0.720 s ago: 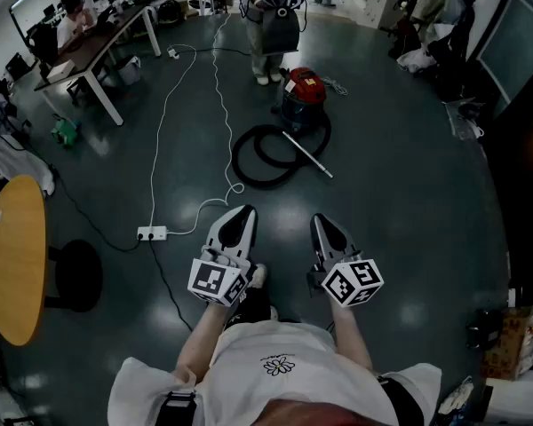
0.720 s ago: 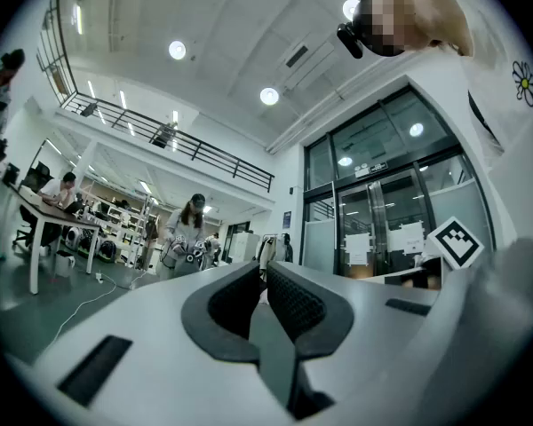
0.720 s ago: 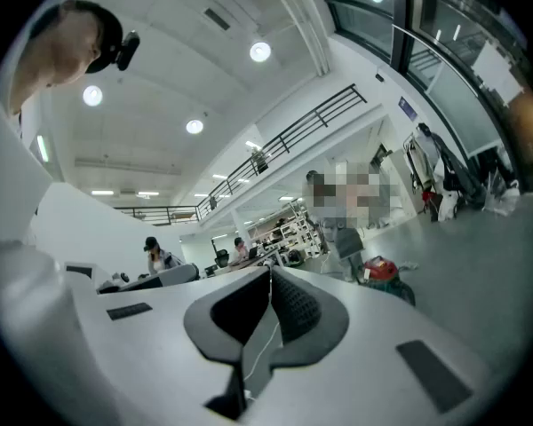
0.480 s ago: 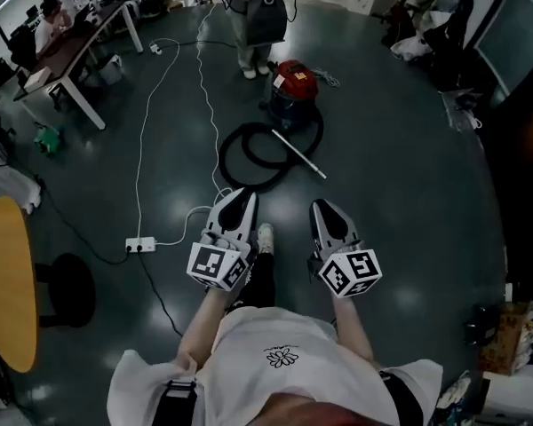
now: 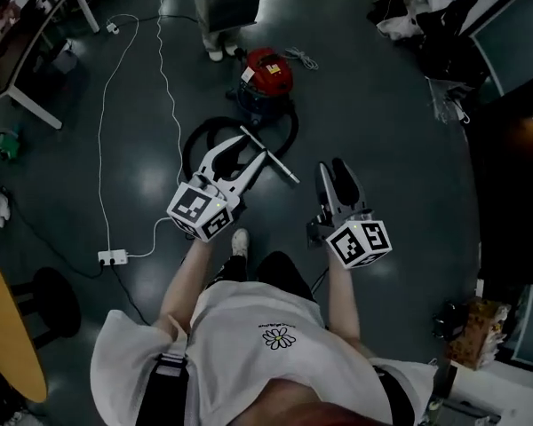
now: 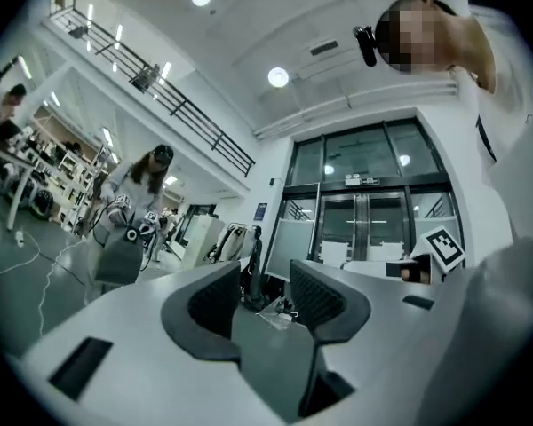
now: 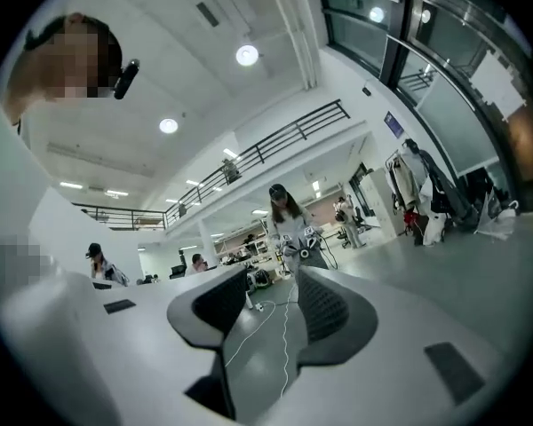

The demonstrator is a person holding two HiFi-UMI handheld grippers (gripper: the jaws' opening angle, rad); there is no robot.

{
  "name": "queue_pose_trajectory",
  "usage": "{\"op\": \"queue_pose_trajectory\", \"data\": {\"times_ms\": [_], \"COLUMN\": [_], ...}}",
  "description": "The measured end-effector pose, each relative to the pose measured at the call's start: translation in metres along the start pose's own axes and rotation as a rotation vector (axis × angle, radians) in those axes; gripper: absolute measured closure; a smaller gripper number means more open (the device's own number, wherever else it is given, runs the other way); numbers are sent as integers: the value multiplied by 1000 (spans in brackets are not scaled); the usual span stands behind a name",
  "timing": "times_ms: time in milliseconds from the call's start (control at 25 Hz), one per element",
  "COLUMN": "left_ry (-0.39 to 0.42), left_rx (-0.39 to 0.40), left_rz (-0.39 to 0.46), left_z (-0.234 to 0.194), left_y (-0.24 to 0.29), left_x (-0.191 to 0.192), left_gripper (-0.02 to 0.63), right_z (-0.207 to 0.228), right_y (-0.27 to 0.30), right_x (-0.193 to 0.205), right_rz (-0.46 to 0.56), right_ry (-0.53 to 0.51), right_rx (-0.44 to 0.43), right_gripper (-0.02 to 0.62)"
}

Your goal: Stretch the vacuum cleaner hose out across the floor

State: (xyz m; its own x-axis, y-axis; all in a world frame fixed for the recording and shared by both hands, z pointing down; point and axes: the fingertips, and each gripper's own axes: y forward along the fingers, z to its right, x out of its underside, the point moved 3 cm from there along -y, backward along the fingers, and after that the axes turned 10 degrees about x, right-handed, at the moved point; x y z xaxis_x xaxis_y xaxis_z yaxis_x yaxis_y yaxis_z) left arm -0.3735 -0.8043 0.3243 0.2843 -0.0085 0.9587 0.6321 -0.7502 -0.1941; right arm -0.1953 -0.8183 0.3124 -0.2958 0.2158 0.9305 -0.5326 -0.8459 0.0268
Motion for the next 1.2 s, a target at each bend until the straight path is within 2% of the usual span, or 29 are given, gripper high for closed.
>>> {"op": "queue_pose_trajectory", "data": {"times_ms": [80,160,400,480,560,680,800,880,960,1080,1200], "left_ry": [-6,41,45,40,1,-67,-59,-55,-54,1,18], "left_rx": [-41,-117,-194,-193,-155,-97,-121,-108,-84,-115,-183], "left_rz": [-23,-70,-179,-210,-201,-193,-246,-256,-255,-267,-235], "left_z": [-24,-48,-119,-143,-170,-228,-296,-338,-376,-425,-452], "left_y": [13,22,59,71,86,97,86,73,59,39,22], "left_x": [3,10,49,73,114,215,348,427,494,571,620], "left_gripper": [437,598,599,599,598,597,585,556,436,414,414], "right_z": [17,33,79,98,126,173,227,262,293,332,356], "right_y": [24,49,146,182,220,278,335,373,411,449,455], "right_x": [4,17,55,78,117,230,388,482,561,673,761], "right_rz": [-54,-122,-304,-353,-413,-536,-657,-708,-750,-864,-1003], "right_ry": [-9,-20,-56,-86,-156,-277,-412,-453,-420,-450,-587], "right_rx": [5,3,-55,-62,-72,-127,-205,-253,-287,-316,-348], "right_gripper": [419,419,419,419,408,354,337,338,339,339,339]}}
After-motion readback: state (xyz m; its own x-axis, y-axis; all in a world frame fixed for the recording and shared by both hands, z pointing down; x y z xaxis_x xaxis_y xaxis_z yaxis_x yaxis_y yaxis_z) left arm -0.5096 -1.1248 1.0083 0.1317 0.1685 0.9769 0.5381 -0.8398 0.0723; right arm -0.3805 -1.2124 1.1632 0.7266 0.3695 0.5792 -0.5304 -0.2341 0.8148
